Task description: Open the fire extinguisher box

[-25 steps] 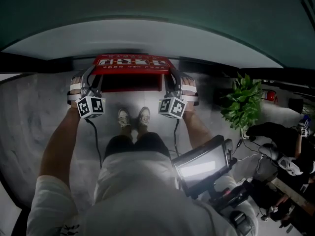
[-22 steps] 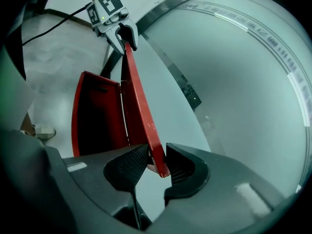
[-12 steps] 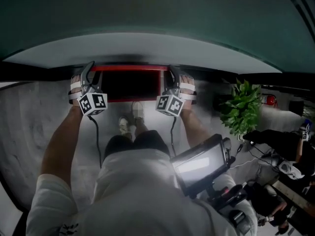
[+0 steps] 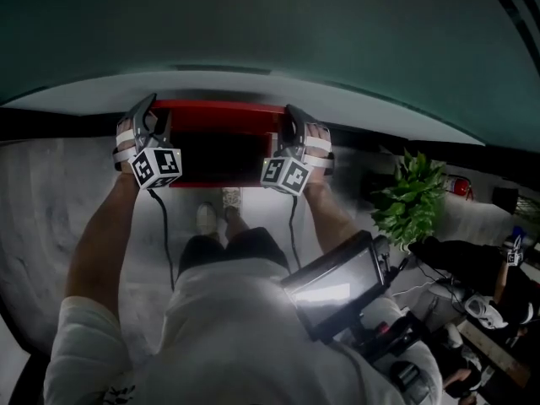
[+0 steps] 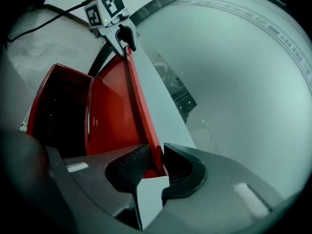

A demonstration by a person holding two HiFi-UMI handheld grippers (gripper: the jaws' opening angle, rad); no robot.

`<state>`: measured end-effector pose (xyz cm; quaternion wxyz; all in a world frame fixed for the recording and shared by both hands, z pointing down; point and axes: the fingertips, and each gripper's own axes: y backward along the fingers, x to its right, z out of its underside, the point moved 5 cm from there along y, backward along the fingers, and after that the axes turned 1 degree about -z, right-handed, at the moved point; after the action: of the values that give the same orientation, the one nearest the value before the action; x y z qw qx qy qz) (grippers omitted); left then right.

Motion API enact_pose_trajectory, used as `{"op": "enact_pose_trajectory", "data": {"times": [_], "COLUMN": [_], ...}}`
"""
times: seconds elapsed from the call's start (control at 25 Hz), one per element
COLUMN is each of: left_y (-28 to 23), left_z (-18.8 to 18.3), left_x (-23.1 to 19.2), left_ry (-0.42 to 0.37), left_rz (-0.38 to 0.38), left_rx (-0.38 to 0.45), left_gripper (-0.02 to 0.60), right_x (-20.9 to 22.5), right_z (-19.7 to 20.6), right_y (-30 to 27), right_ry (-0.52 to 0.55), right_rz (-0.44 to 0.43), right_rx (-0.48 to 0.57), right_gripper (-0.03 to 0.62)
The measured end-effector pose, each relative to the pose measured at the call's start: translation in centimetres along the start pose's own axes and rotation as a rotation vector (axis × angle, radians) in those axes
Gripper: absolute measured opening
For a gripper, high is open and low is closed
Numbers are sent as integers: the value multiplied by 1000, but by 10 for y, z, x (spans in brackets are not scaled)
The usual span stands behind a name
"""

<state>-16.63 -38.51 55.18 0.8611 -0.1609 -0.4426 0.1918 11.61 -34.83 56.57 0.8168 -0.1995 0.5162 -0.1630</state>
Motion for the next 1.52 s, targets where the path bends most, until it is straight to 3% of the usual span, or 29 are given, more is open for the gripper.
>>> {"op": "enact_pose_trajectory", "data": {"times": [0.12, 0.64, 0.8, 0.88, 1.0, 1.52], "left_y": [-28, -62, -67, -66, -67, -65], "left_z": [-6, -5, -6, -8, -10, -10], "left_x": [-1, -4, -2, -4, -4, -5], "left_ry": [-2, -16, -20, -1, 18, 12], "left_rz": [16, 7, -32, -73, -105, -127], "left_rx": [-13, -44, -46, -50, -47, -9], "left_gripper": [193, 195, 195, 133, 130, 132], "right_x": [8, 13, 14, 14, 15, 15], "right_z": [8, 6, 9, 9, 10, 10], "right_y": [-24, -62, -66, -66, -67, -69], "right_ry": [-2, -31, -51, -58, -70, -58], "right_rz": [-7, 35, 60, 67, 79, 111], "right_rx": [-14, -46, -45, -43, -46, -32], "right_gripper": [98, 101, 107, 110, 104, 103]}}
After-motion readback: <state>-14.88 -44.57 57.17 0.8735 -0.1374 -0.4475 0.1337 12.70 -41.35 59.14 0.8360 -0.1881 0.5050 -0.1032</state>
